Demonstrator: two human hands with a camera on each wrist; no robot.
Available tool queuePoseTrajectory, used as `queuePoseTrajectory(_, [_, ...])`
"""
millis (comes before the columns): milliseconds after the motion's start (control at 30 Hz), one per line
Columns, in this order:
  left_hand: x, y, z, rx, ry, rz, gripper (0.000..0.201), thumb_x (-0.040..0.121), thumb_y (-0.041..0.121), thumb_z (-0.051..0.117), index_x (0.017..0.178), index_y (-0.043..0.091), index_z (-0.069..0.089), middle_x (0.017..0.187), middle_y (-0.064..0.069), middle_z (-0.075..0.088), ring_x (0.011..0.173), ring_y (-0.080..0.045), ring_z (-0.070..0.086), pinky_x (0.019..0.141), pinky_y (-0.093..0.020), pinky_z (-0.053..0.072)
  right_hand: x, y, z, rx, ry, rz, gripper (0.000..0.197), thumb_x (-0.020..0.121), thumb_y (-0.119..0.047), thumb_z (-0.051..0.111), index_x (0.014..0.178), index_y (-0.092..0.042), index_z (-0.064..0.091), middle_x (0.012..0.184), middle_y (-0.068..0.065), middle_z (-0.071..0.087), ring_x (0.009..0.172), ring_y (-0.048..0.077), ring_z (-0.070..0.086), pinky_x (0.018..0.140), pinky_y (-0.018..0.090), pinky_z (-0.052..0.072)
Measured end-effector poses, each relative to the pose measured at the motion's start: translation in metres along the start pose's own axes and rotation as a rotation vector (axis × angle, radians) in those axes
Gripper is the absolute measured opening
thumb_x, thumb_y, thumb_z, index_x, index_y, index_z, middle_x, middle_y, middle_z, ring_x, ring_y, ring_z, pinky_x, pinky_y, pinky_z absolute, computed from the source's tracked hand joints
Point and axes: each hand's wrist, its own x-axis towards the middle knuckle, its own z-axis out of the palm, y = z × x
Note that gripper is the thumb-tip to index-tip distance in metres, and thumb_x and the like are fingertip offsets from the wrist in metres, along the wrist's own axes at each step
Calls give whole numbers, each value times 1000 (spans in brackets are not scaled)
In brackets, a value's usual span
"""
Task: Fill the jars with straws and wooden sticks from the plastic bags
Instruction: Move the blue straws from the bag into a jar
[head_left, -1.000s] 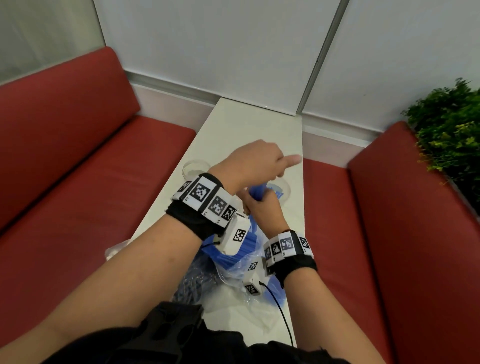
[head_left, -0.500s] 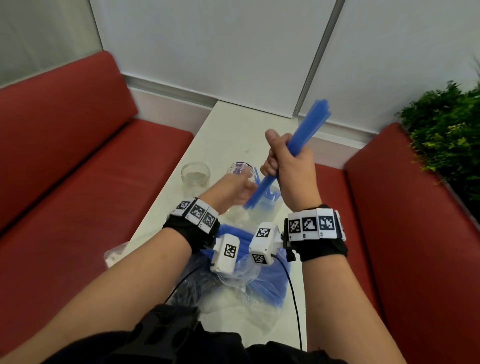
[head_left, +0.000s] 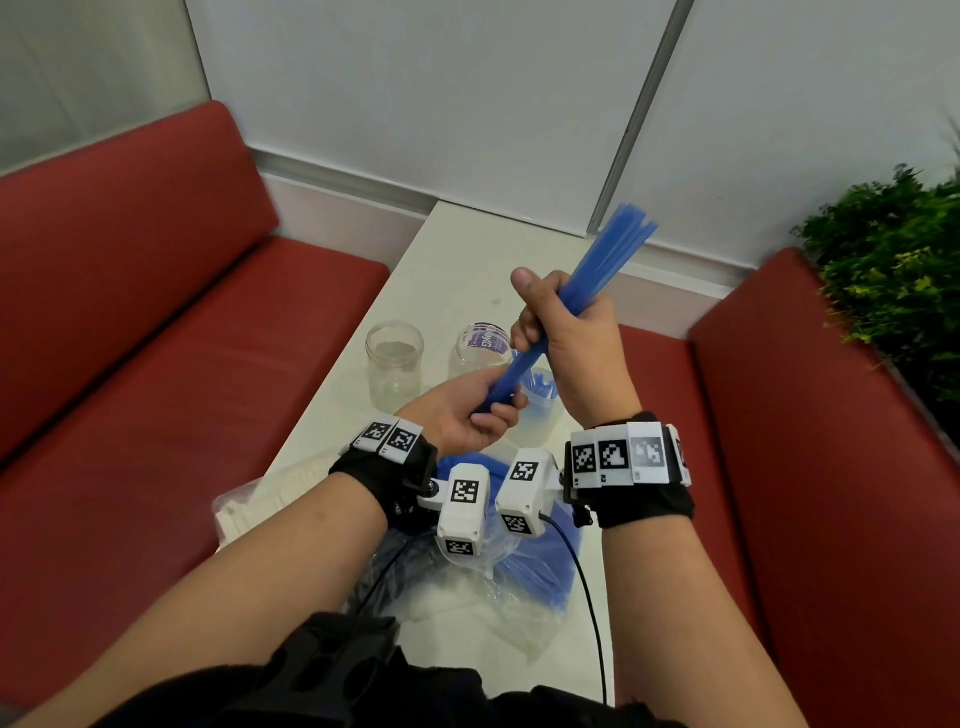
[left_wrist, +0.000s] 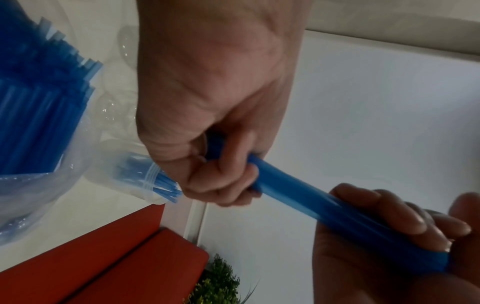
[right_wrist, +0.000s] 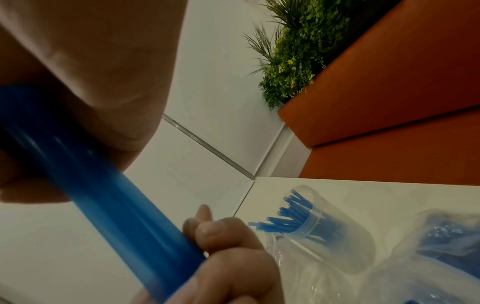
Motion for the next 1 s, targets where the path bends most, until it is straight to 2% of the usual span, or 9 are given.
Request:
queuePoseTrajectory(100, [2,2,2,32,41,95,34,94,35,59,71,10,54,66,-2,52,39,-6,32,25,-15,19,-2,2,0,26,17,4,43,94,-27,71,62,-19,44,55,4,39,51,21,45,59,31,48])
queuePoseTrajectory(267, [11,-3,2,-26,135,208,27,99,23,52,75,11,49,52,1,43,32,-5,24,26,-15,18,-2,2,-2,-2,-18,21,42,94,-26,72,63,-15,45,57,7,44,55,23,51,63,32,51])
queuePoseTrajectory(433, [11,1,-4,-9,199,370,19,94,17,51,77,12,47,61,-3,39,35,-6,24,29,-15,19,1,2,-12,3,3,26,38,94,-25,71,65,-14,50,63,8,54,66,26,63,76,40,57])
queuePoseTrajectory(533, [14,0,-10,-6,249,424,19,94,13,52,75,10,48,54,-1,40,35,-6,22,30,-16,18,2,1,-22,-59,-34,83,30,94,-25,72,71,-12,57,74,16,63,81,34,71,80,42,60])
queuePoseTrajectory(600, [15,3,-17,-20,287,451,22,94,10,51,72,9,48,48,0,39,35,-7,22,30,-17,18,7,-10,-33,-199,-99,147,19,90,-29,76,82,-13,68,90,19,73,93,34,74,82,40,62])
queuePoseTrajectory(667, [17,8,-25,-8,314,459,23,93,10,51,71,9,50,48,0,40,36,-7,21,30,-17,19,14,-23,-44,-275,-146,208,14,88,-28,78,89,-14,74,97,17,75,95,33,74,80,38,63])
queuePoseTrajectory(767, [21,16,-33,71,314,437,18,94,15,53,77,8,56,55,-3,45,38,-8,25,31,-18,22,21,-32,-54,-313,-159,237,11,88,-18,77,91,-8,75,95,19,76,91,33,75,79,37,64])
queuePoseTrajectory(900, [29,19,-42,229,395,401,33,101,32,48,93,3,62,63,-7,58,47,-12,44,41,-21,37,34,-29,-59,-320,20,165,10,88,-11,76,91,-2,73,90,22,73,84,28,75,72,30,62])
queuePoseTrajectory(1000, [31,19,-51,429,454,353,32,103,28,44,96,2,62,77,-9,61,58,-16,54,51,-22,43,50,-12,-68,-433,212,67,8,90,-11,73,82,-12,71,81,13,70,76,23,70,72,31,62])
